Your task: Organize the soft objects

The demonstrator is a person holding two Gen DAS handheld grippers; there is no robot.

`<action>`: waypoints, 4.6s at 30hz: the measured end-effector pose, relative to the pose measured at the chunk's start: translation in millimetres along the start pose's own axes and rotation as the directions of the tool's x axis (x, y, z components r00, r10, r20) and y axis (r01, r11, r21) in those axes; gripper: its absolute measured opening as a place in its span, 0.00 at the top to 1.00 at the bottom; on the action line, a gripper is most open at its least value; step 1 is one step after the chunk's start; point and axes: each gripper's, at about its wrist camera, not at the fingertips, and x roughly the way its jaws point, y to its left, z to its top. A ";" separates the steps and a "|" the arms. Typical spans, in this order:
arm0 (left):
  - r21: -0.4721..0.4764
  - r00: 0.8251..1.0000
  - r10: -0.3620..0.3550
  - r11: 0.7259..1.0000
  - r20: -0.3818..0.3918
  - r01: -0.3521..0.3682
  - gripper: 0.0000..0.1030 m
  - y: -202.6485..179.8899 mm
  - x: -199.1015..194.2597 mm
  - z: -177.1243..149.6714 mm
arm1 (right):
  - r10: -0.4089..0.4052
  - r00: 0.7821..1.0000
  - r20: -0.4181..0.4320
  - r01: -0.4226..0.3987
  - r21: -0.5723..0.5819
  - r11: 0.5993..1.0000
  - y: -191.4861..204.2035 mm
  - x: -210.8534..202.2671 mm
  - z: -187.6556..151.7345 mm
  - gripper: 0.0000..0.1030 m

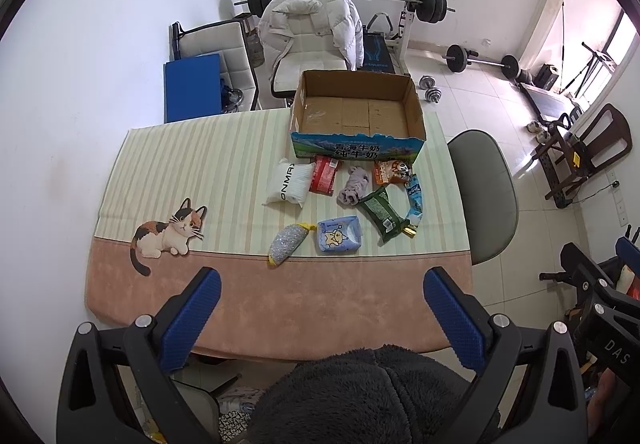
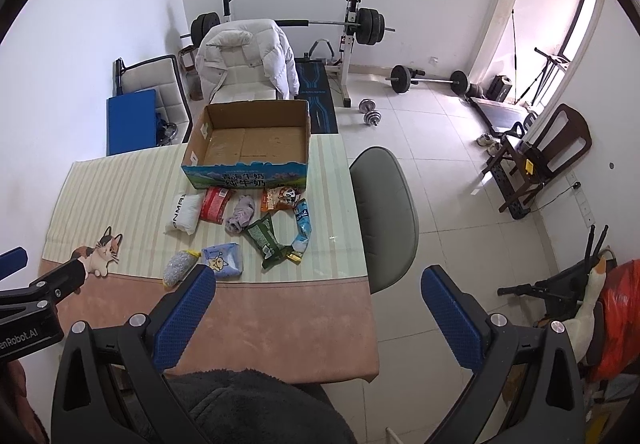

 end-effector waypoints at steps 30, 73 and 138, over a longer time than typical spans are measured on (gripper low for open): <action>0.015 1.000 -0.001 1.000 -0.009 0.001 0.00 -4.1 -0.6 2.2 | 0.014 1.000 -0.018 -0.013 0.007 1.000 4.9 -2.2 0.7 0.00; 0.006 1.000 -0.001 1.000 -0.003 0.001 0.00 5.8 5.4 1.4 | 0.019 1.000 -0.024 -0.018 0.003 1.000 11.5 0.9 1.8 0.00; 0.051 0.900 -0.010 0.998 -0.436 0.036 0.32 133.3 492.5 78.2 | 0.058 0.760 -0.648 -0.141 -0.078 0.987 149.9 541.0 -18.7 0.60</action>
